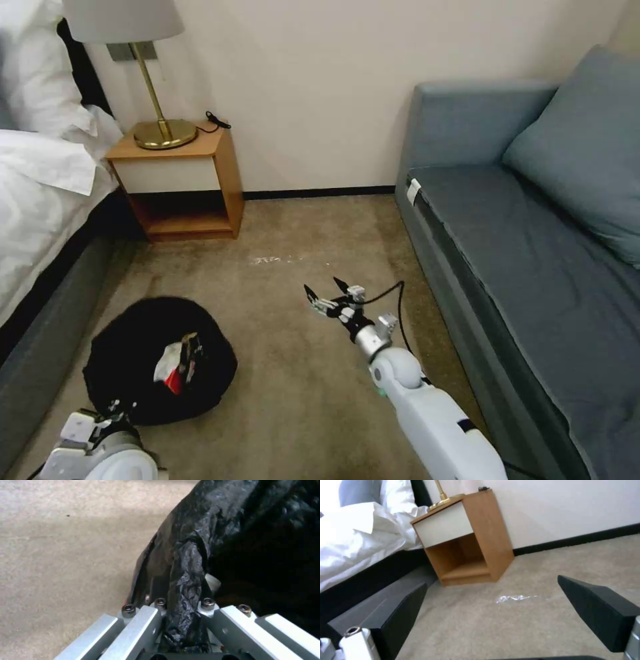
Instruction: Pick up the trash bin, then pick up the garbage on the floor and place it into the trash bin.
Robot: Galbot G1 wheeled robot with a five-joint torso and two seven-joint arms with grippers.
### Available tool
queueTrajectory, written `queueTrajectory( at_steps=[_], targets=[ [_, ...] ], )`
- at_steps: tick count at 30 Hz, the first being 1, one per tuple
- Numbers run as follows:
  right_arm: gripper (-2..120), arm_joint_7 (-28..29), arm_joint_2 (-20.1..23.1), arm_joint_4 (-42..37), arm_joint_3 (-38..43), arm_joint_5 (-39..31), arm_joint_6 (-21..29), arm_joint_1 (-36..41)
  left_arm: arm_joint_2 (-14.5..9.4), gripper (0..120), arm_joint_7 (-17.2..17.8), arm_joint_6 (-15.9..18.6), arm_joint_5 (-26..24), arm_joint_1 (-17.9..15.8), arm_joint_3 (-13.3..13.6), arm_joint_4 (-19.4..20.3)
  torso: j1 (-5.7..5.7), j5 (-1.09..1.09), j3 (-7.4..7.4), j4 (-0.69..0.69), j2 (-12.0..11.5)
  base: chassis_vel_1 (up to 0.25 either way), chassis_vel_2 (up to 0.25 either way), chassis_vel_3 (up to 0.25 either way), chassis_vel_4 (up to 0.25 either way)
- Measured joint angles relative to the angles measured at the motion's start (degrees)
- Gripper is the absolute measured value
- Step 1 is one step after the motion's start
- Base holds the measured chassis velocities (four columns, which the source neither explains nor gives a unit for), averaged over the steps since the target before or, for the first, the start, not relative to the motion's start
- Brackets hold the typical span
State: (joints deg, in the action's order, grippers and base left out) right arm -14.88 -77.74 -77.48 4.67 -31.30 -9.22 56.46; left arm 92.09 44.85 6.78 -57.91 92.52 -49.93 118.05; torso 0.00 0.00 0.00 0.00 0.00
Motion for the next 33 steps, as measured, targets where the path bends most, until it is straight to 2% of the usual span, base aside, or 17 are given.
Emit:
queueTrajectory(
  at_steps=[3, 11, 13, 14, 17, 18, 19, 25, 26, 28, 31, 33],
  targets=[
    [100, 0.1, 1.3, -1.8, 0.7, 0.1, 0.2, 0.6, 0.0, 3, 1.2, -0.3, 0.1, -1.0, 0.0, -1.1, 0.0, 0.0, 0.0, 0.0, 0.0, 0.0, 0.0, 0.0, 0.0],
    [100, 0.1, 1.9, -2.7, 2.1, 0.9, 0.1, 2.5, -1.2, 5, 1.3, -1.5, 0.2, -2.5, 0.1, -3.0, 0.0, 0.0, 0.0, 0.0, 0.0, 0.0, 0.0, 0.0, 0.0],
    [100, 0.0, 1.8, -3.0, 2.2, 0.9, -0.1, 3.1, -1.7, 13, 1.5, -1.6, 0.3, -3.0, 0.1, -2.8, 0.0, 0.0, 0.0, 0.0, 0.0, 0.0, 0.0, 0.0, 0.0],
    [100, 0.0, 1.8, -3.0, 2.2, 0.9, -0.1, 3.1, -1.7, 13, 1.5, -1.6, 0.3, -3.0, 0.1, -2.8, 0.0, 0.0, 0.0, 0.0, 0.0, 0.0, 0.0, 0.0, 0.0],
    [100, -1.2, 2.1, -3.8, 2.4, 0.9, -0.5, 3.6, -1.8, 28, 2.2, -0.9, 1.4, -3.8, 0.2, -1.4, 0.0, 0.0, 0.0, 0.0, 0.0, 0.0, 0.0, 0.0, 0.0],
    [100, -1.2, 2.1, -3.8, 2.4, 0.9, -0.5, 3.6, -1.8, 28, 2.2, -0.9, 1.4, -3.8, 0.2, -1.4, 0.0, 0.0, 0.0, 0.0, 0.0, 0.0, 0.0, 0.0, 0.0],
    [100, -1.5, 2.2, -4.1, 2.4, 1.0, -0.7, 3.7, -1.8, 33, 2.7, -0.4, 1.9, -4.1, 0.2, -0.7, 0.0, 0.0, 0.0, 0.0, 0.0, 0.0, 0.0, 0.0, 0.0],
    [100, -3.9, 1.9, -3.3, 3.3, 1.6, -2.2, 4.2, -1.3, 56, 3.5, 0.5, 8.1, -5.1, 0.7, 2.7, 0.0, 0.0, 0.0, 0.0, 0.0, 0.0, 0.0, 0.0, 0.0],
    [100, -4.3, 1.6, -3.2, 3.6, 1.6, -2.4, 4.3, -1.2, 61, 3.6, 0.5, 9.1, -5.1, 0.9, 3.3, 0.0, 0.0, 0.0, 0.0, 0.0, 0.0, 0.0, 0.0, 0.0],
    [100, -4.6, 1.4, -3.0, 3.8, 1.6, -2.5, 4.5, -1.1, 63, 3.6, 0.5, 10.2, -4.9, 1.1, 4.0, 0.0, 0.0, 0.0, 0.0, 0.0, 0.0, 0.0, 0.0, 0.0],
    [100, -5.5, 0.2, -2.8, 4.8, 1.6, -3.3, 5.3, -1.4, 78, 3.6, 0.6, 12.3, -3.8, 1.5, 7.3, 0.0, -0.01, 0.0, 0.01, 0.0, 0.0, 0.0, 0.0, 0.0],
    [100, -5.8, 0.1, -2.7, 5.0, 1.6, -3.6, 5.4, -1.6, 81, 3.6, 0.7, 12.5, -3.6, 1.5, 8.3, 0.0, 0.0, 0.0, 0.01, 0.0, 0.0, 0.0, 0.0, 0.0]
  ],
)
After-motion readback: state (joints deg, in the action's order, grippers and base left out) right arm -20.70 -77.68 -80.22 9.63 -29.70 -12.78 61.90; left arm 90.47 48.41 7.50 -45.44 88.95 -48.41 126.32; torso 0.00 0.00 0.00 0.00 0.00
